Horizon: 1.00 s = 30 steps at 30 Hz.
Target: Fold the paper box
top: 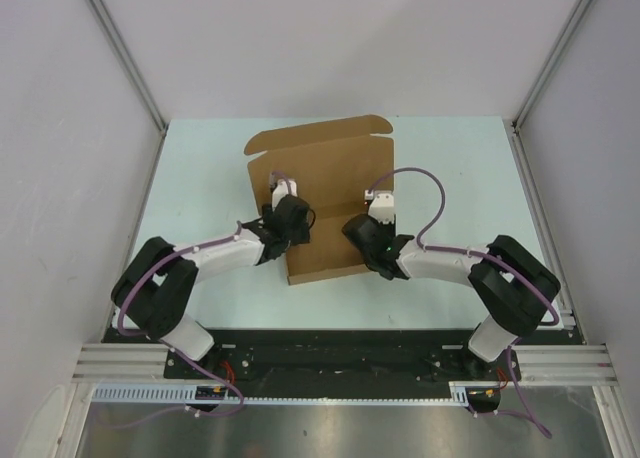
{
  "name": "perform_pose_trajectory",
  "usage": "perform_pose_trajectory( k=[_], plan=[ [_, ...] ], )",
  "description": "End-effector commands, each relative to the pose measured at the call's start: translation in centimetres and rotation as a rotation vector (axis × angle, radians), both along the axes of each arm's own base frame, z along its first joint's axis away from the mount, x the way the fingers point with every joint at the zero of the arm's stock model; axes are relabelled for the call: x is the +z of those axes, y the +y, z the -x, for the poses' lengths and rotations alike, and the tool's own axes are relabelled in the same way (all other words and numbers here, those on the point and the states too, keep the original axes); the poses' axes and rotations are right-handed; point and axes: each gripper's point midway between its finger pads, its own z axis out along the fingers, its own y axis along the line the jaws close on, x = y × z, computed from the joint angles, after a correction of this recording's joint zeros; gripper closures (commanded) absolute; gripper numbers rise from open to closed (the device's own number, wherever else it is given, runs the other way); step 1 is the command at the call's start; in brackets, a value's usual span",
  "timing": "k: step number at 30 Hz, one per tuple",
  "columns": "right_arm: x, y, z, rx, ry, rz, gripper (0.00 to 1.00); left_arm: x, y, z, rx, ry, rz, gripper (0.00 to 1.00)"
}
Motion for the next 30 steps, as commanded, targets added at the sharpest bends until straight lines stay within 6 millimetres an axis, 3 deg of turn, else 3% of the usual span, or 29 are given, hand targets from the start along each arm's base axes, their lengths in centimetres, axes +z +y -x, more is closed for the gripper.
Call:
perform_pose_trajectory(
  k=[1,6,11,16,20,25,30],
  plan=[
    [-4.4,0.6,6.3,0.037,0.222,-0.052,0.57,3.8,-1.9,-3.3,-0.112,-0.129,0.044,0.33],
    [-2.2,-0.7,4.7,0.042,0.169,-0.037,0.41,4.9,-3.5,-3.9,-0.253,-0.166,0.028,0.33],
    [-0.7,-1.8,2.0,0.064,0.143,-0.069,0.38,5.3,-3.3,-3.4,-0.255,-0.167,0.043,0.32],
    [0.0,-2.5,0.9,0.056,0.111,-0.060,0.38,5.6,-2.3,-2.1,-0.204,-0.172,0.085,0.30],
    [0.4,-2.3,0.2,0.086,0.097,-0.061,0.42,5.5,-2.0,-1.0,-0.176,-0.144,0.131,0.29],
    [-0.1,-2.3,-0.5,0.099,0.108,-0.055,0.47,3.7,-1.1,0.8,-0.101,-0.106,0.183,0.29],
    [-0.5,-2.4,-1.2,0.119,0.112,-0.031,0.65,2.4,-0.1,1.8,-0.011,-0.084,0.231,0.28]
  ],
)
